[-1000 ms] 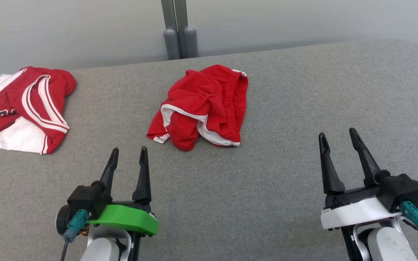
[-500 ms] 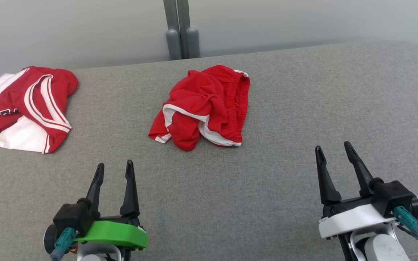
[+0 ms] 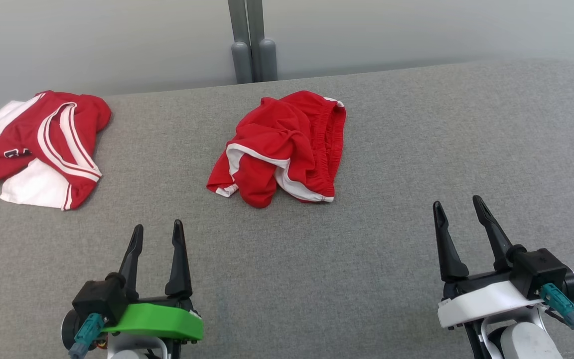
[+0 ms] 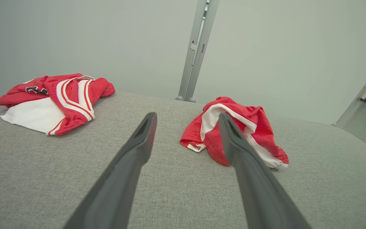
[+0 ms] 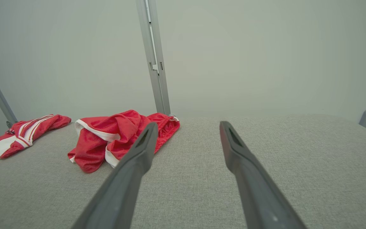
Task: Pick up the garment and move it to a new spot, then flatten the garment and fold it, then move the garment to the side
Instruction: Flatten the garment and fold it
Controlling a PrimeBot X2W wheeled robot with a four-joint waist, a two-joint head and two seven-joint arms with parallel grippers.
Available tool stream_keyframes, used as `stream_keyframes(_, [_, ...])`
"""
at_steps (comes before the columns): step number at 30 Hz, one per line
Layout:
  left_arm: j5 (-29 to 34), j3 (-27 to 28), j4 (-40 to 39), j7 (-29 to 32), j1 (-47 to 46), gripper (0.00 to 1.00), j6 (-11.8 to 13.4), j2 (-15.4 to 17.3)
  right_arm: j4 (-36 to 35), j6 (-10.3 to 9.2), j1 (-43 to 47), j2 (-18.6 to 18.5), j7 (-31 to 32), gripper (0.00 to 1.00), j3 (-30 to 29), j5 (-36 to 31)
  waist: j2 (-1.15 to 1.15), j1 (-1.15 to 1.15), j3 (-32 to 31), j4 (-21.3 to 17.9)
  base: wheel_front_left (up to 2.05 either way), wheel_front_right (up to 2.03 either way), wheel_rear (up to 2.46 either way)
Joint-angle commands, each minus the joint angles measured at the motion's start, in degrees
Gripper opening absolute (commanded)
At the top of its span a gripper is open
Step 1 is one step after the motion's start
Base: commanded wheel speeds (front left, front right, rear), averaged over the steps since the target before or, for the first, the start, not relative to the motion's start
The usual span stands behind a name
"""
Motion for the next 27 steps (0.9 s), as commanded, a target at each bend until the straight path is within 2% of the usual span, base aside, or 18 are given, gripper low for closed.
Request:
stream_keyframes(1, [0.1,0.0,-0.2,0.0,0.9,1.0,0.4,0.0,-0.1,0.0,0.0,0.0,-0.2,1.0,-0.1,0.1,0.0,0.0,0.0,0.1,0.0,0.0,0.0])
stream_keyframes(7, [0.2,-0.6,-0.5,0.0,0.6,1.0,0.3,0.0,0.4,0.0,-0.2,0.0,-0.2,1.0,0.1,-0.6,0.0,0.0,0.6,1.0,0.0,0.0,0.0])
stream_keyframes(13, [-0.5,-2.1,-0.7,0.0,-1.0,1.0,0.4,0.1,3.6,0.0,-3.0,0.0,-0.2,1.0,1.5,-3.0,0.0,0.0,3.1,4.5,0.0,0.0,0.0])
stream_keyframes(18, [-1.1,-3.2,-1.1,0.0,-2.6,1.0,0.7,0.1,11.1,0.0,-8.2,-0.1,-0.2,1.0,3.0,-4.8,0.0,0.0,6.3,8.4,0.0,0.0,0.0])
stream_keyframes(27, [-2.2,-4.8,-2.0,0.0,-4.5,1.0,1.4,0.1,27.3,0.0,-18.2,-0.1,-0.2,1.0,3.6,-4.3,0.0,0.0,10.4,15.0,0.0,0.0,0.0])
